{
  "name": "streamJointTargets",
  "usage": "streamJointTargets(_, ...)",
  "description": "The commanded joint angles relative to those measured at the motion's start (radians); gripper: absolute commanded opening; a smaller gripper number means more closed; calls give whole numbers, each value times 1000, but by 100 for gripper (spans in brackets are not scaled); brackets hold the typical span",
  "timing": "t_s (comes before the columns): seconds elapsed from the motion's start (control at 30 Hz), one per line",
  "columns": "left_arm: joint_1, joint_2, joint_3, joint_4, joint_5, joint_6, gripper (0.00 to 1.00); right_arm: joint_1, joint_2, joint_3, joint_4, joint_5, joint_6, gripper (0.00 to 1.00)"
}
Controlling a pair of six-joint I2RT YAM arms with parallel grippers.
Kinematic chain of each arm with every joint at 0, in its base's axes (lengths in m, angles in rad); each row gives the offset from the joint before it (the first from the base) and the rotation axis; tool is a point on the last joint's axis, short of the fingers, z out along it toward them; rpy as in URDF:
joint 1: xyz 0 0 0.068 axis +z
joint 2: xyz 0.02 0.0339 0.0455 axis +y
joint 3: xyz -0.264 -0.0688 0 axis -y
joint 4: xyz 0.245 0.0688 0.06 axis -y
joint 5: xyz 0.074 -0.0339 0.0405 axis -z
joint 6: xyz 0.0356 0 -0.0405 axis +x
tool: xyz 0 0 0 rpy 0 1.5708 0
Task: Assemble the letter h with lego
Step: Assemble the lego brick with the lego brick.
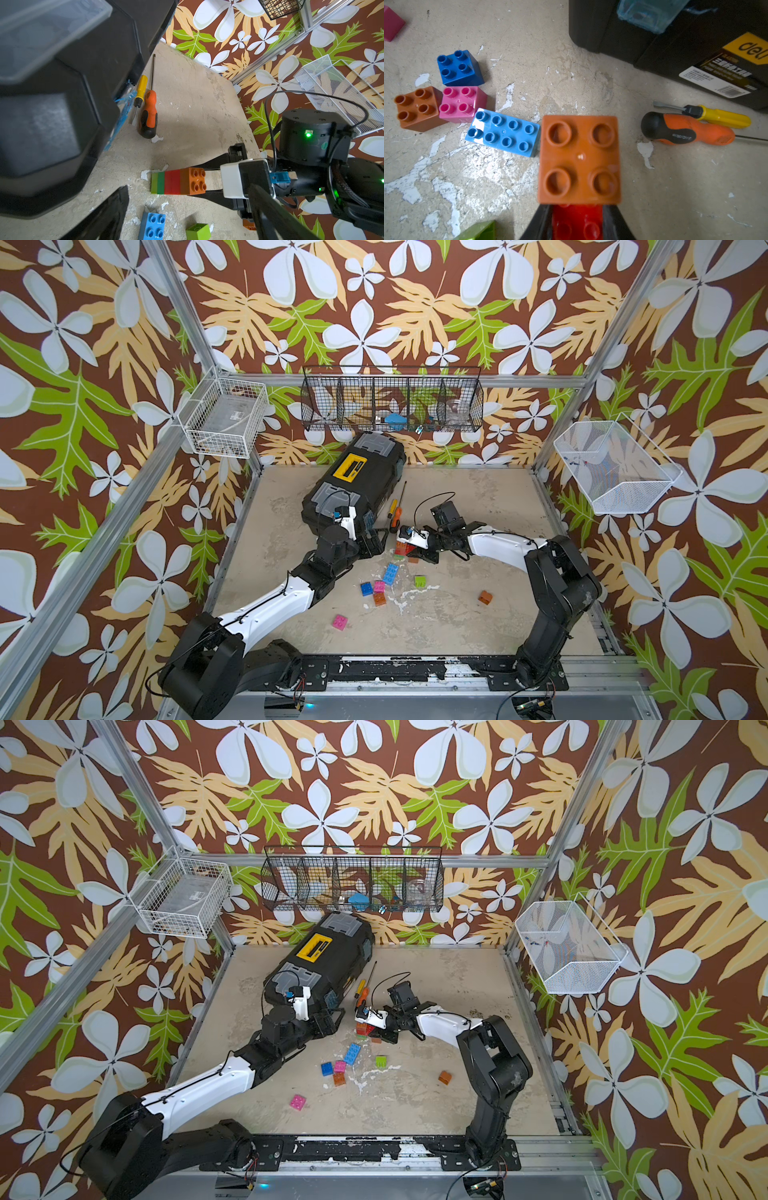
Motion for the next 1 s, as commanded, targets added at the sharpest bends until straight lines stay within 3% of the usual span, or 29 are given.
streamJointTargets(0.0,-4,2,3,-1,8,-6,94,-1,23,12,-131,37,-47,22)
streamJointTargets(0.63,-27,25,14,-5,10,-10,93,-36,7,-10,-172,109,-78,21)
streamJointTargets(0.87,-28,28,38,-39,-8,5,93,-38,-41,-9,-125,69,-26,33)
streamJointTargets(0.97,-28,35,51,-47,-4,5,93,-38,-72,-11,-94,57,11,46)
